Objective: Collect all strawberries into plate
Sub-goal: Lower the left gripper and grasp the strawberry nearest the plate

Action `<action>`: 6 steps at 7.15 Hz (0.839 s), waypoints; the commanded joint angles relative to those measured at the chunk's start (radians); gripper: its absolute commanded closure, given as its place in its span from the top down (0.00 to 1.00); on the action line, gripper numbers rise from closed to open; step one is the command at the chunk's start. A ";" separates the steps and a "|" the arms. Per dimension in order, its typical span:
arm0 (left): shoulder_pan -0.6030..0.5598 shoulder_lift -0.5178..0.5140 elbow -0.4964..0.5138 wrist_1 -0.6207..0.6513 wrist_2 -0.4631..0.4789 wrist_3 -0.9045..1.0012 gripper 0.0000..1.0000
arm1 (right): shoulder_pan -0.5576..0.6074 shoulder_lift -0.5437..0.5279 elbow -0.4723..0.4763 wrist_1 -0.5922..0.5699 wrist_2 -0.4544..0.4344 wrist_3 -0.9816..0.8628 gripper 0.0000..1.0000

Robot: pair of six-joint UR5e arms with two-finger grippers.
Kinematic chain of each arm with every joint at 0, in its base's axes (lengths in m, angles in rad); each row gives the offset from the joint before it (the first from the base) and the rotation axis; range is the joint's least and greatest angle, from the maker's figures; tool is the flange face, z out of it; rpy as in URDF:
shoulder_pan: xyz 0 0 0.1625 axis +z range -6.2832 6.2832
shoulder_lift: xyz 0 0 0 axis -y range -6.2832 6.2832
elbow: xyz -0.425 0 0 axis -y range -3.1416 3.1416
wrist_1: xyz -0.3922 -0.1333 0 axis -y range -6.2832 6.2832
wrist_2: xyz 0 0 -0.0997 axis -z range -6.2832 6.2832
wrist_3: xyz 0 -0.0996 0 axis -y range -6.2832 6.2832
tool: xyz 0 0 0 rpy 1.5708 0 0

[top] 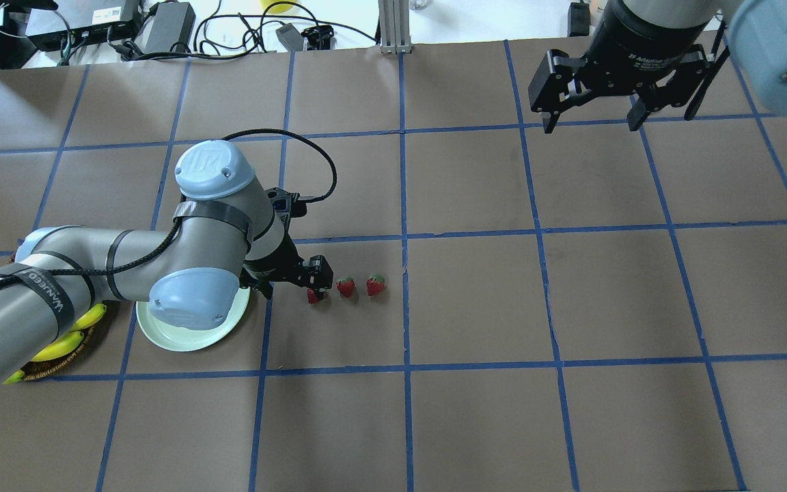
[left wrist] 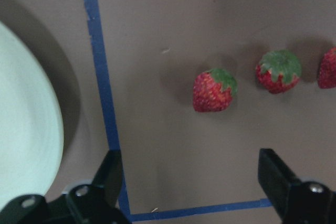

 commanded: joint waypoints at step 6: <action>-0.021 -0.102 -0.001 0.098 -0.003 0.103 0.42 | 0.001 -0.002 0.007 -0.013 0.004 -0.004 1.00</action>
